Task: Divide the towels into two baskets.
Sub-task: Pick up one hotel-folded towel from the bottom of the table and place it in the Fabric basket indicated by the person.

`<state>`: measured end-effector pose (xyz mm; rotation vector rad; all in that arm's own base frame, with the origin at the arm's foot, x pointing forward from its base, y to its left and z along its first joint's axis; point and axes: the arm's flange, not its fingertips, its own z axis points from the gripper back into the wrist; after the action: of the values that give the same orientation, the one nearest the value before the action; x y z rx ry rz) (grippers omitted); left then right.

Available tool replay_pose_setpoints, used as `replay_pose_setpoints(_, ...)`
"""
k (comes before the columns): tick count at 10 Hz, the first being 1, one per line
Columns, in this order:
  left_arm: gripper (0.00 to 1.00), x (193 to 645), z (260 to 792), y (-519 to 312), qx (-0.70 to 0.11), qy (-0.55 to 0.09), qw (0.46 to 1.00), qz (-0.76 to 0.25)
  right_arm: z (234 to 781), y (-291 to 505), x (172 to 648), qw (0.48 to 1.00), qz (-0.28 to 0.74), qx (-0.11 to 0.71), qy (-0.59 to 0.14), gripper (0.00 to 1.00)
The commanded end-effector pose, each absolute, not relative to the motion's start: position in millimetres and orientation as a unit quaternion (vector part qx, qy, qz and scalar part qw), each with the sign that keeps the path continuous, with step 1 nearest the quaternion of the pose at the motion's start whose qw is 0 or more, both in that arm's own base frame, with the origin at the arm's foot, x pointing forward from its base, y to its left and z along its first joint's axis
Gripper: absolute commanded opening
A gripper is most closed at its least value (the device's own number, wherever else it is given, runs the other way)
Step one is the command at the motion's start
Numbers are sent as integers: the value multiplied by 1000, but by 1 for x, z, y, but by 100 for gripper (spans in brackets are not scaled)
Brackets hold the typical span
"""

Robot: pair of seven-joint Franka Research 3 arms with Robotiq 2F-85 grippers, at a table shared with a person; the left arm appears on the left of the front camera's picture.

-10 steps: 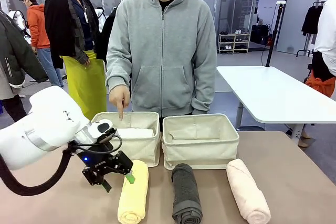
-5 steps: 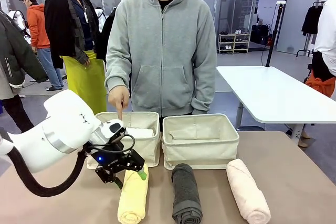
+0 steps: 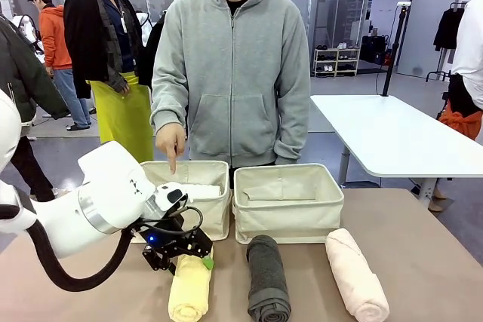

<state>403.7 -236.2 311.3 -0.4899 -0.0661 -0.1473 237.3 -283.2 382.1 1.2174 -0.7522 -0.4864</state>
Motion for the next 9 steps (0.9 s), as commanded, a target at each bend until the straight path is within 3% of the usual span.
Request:
replay_pose_setpoints(1,80,406,313,-244,-244,-34,966,-84,386,-282,236,722,-223,556,-347,100)
replay_pose_setpoints(4,54,405,313,-243,-244,-30,965,-88,386,-282,236,722,-223,556,-347,100)
replay_pose_setpoints(7,20,405,319,-242,-242,-35,966,-82,386,-282,236,722,-223,556,-347,100)
replay_pose_setpoints(8,32,401,333,-241,-243,-46,965,-91,386,-282,236,722,-223,556,-347,100)
replay_pose_setpoints(9,32,397,359,-235,-239,-61,964,-99,386,-282,236,722,-223,556,-347,100)
